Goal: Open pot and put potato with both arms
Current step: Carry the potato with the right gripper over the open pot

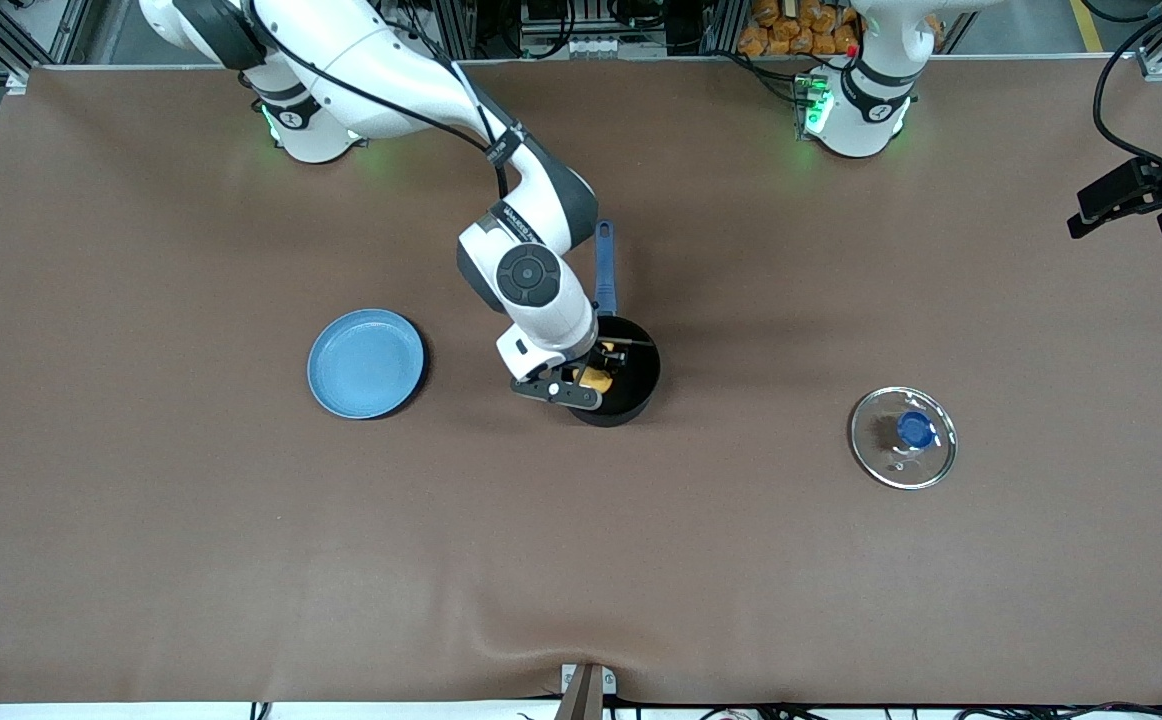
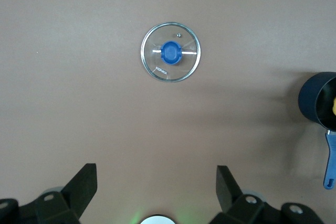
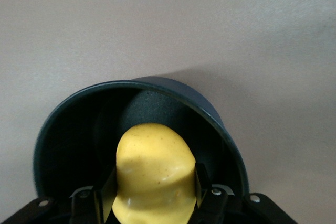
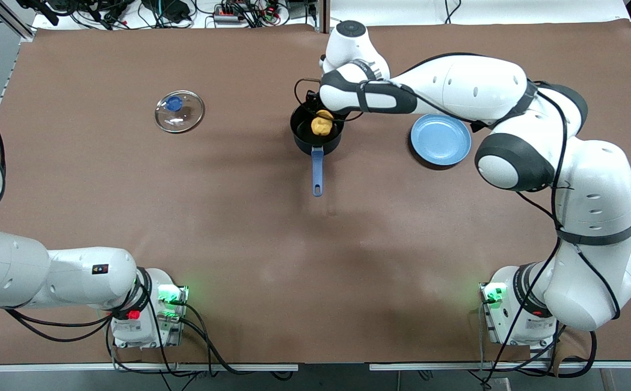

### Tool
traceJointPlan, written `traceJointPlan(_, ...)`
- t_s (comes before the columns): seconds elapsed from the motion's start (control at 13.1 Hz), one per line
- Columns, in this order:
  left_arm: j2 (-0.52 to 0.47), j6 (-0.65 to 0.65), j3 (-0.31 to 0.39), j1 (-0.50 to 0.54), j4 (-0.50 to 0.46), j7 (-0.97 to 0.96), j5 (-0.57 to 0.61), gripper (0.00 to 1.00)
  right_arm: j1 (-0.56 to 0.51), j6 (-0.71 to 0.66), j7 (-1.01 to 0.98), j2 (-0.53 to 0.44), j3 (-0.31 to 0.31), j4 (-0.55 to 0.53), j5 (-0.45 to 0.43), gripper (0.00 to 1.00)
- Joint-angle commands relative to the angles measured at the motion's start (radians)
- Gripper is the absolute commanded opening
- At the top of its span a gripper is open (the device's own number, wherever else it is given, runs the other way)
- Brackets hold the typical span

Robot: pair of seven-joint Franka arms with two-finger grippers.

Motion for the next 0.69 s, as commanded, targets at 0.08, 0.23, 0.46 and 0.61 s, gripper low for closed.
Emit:
traceJointPlan(0.08,0.000,-0.014,0.000,0.005,0.012,0.012,-0.013,1.00,0.032,0.001,0.061,0.030,-0.012,0.043,-0.015,0.41)
traceJointPlan(0.23,0.000,-0.012,0.000,0.003,0.011,0.012,-0.015,1.00,0.044,0.001,0.062,0.031,-0.012,0.042,-0.016,0.76)
traceJointPlan(0.46,0.000,-0.002,0.000,0.003,0.011,0.011,-0.015,1.00,0.052,0.000,0.060,0.030,-0.012,0.045,-0.033,1.00)
traceJointPlan(0.61,-0.002,-0.003,0.000,0.005,0.012,0.009,-0.017,1.00,0.047,-0.006,0.058,0.027,-0.012,0.057,-0.032,1.00)
